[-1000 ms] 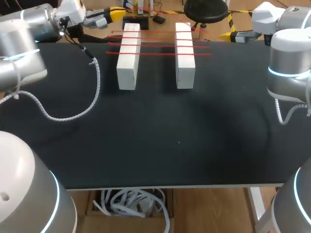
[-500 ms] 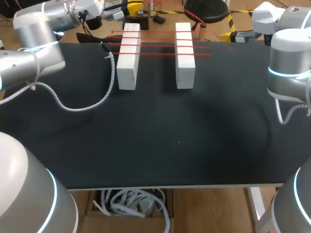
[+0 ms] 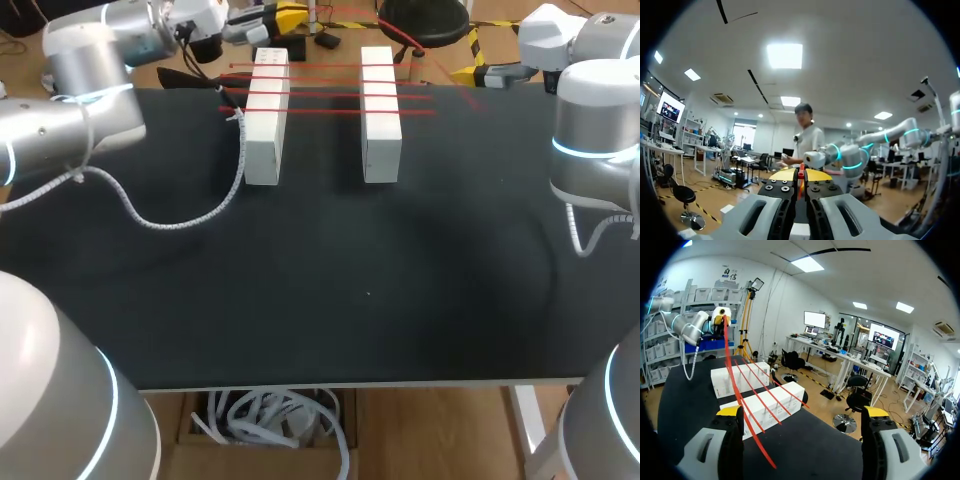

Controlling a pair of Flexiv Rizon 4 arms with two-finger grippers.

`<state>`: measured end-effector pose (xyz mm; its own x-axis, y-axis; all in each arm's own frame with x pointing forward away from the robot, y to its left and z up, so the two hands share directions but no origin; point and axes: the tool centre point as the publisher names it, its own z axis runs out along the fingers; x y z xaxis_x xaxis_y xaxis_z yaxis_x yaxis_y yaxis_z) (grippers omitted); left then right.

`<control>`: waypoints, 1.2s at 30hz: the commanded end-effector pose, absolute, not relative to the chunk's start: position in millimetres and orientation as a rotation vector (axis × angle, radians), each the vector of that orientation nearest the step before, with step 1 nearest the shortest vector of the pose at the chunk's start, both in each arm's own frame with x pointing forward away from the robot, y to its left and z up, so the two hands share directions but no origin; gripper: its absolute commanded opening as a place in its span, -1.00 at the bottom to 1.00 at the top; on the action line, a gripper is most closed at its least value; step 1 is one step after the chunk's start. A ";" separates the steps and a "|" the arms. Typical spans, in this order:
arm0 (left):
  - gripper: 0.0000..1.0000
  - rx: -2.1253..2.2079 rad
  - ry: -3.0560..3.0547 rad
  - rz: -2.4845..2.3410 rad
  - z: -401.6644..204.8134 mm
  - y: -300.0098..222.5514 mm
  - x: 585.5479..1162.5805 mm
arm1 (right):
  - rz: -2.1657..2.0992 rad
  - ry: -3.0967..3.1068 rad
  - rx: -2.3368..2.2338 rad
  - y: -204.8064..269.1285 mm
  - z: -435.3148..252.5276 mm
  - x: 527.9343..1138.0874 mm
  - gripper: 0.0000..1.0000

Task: Grab the tape and strap the tape.

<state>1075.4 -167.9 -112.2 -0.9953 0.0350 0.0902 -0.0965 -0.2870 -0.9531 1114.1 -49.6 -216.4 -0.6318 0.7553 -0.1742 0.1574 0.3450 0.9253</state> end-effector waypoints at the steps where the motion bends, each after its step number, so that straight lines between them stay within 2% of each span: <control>1: -1.00 0.125 -1.833 2.483 -113.5 -173.6 1061.6 | 1.290 2.012 0.794 -49.6 -216.4 1114.2 1.00; 36: -1.00 0.159 -1.769 2.490 -108.9 -187.1 1072.8 | 1.290 2.012 0.794 -49.6 -216.4 1114.2 1.00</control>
